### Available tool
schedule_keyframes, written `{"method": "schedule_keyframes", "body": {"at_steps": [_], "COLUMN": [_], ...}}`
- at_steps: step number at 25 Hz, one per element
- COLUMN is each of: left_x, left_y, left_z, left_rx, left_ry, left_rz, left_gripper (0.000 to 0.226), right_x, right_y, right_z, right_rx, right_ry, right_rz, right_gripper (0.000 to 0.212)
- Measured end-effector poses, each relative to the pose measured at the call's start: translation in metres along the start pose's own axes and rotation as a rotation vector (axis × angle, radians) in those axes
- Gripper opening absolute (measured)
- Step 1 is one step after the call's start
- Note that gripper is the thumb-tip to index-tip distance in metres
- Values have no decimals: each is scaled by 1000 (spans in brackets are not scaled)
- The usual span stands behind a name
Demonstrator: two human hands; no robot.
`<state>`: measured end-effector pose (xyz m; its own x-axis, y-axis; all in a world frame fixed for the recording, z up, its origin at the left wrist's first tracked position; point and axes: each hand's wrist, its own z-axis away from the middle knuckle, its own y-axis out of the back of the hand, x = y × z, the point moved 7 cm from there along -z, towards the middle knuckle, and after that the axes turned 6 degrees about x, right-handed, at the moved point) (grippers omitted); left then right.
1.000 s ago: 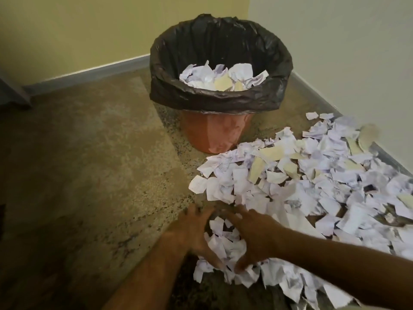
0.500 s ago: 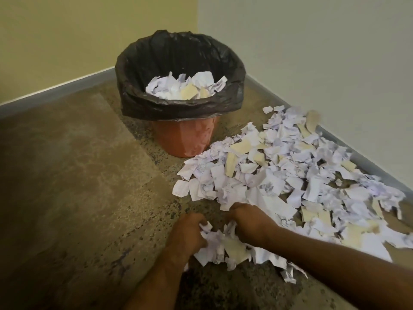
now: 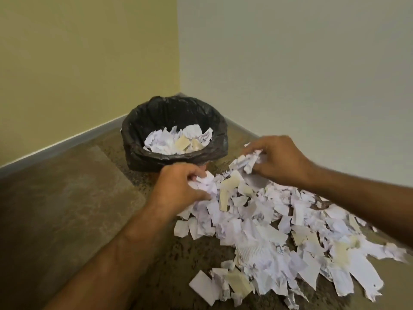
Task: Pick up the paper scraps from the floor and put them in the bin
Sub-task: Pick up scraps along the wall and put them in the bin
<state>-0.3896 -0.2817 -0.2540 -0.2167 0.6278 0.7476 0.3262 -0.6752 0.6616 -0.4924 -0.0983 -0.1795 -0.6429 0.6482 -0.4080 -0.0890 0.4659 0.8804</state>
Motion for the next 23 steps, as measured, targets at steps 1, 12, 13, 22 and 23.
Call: {"method": "schedule_keyframes", "body": {"at_steps": [1,12,13,22,23], "left_x": [12,-17,-24,-25,-20], "left_y": [21,82,78,81,84], "left_z": [-9,-118,-121,-95,-84], "left_rx": [63,352,339,457,528], "left_ry": [-14,80,104,-69,-143], "left_rz": [20,-195,-216,-296,-249], "left_gripper": [50,42,43,63,49], "right_x": [-7,-51,-50,-46,-50], "right_y": [14,-54,-67,-99,-87], "right_z": [-16,-159,-163,-158,-151], "right_rx": [22,120,97,-62,9], "right_ry": [6,105,110,222,252], "right_rz": [-3,-25,-7,144,136], "right_gripper": [26,31,35,62,56]}}
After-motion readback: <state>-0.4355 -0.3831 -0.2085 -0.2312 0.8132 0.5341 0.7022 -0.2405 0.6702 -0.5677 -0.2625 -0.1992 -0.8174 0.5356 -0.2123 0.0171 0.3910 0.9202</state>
